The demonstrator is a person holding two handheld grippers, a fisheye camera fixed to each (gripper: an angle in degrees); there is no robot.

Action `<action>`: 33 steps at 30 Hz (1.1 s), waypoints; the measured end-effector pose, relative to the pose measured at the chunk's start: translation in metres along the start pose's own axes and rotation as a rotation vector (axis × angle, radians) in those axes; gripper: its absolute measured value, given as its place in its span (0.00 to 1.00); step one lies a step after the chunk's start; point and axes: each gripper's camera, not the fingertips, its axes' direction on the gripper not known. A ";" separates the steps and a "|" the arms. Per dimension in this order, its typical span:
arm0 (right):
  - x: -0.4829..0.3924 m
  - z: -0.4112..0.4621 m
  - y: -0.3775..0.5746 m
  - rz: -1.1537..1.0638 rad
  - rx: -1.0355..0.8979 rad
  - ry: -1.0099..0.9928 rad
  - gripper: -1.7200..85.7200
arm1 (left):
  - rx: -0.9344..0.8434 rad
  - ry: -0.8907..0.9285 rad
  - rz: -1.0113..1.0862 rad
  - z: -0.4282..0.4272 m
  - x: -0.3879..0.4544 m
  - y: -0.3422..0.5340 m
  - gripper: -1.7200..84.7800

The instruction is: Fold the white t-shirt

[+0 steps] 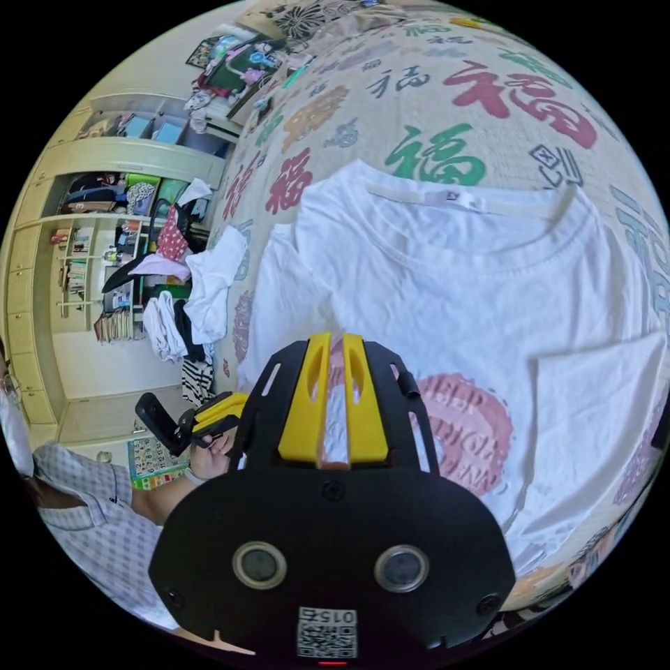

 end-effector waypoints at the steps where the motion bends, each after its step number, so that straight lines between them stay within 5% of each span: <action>1: 0.002 -0.003 0.000 0.002 0.010 0.005 0.07 | -0.007 0.019 0.027 -0.003 0.003 -0.001 0.08; 8: -0.025 -0.006 -0.030 -0.204 0.034 -0.031 0.08 | 0.079 -0.037 0.054 -0.021 0.002 -0.033 0.08; 13: -0.015 0.032 -0.049 -0.157 -0.127 0.079 0.04 | -0.138 -0.076 0.057 0.027 -0.012 -0.044 0.07; 16: 0.004 0.020 -0.043 -0.072 -0.127 -0.015 0.03 | -0.150 -0.020 0.055 0.021 -0.013 -0.043 0.07; 22: -0.037 -0.016 -0.084 -0.243 -0.083 -0.045 0.14 | 0.070 -0.027 -0.105 -0.031 -0.042 -0.045 0.10; 26: -0.067 0.011 -0.142 -0.303 -0.239 0.007 0.17 | 0.031 0.047 -0.204 -0.015 -0.072 -0.057 0.12; 30: -0.073 0.042 -0.165 -0.254 -0.459 -0.009 0.05 | -0.042 0.039 -0.158 0.003 -0.072 -0.066 0.07; 33: -0.080 0.028 -0.167 -0.257 -0.376 0.018 0.04 | -0.005 0.069 -0.181 -0.001 -0.076 -0.066 0.03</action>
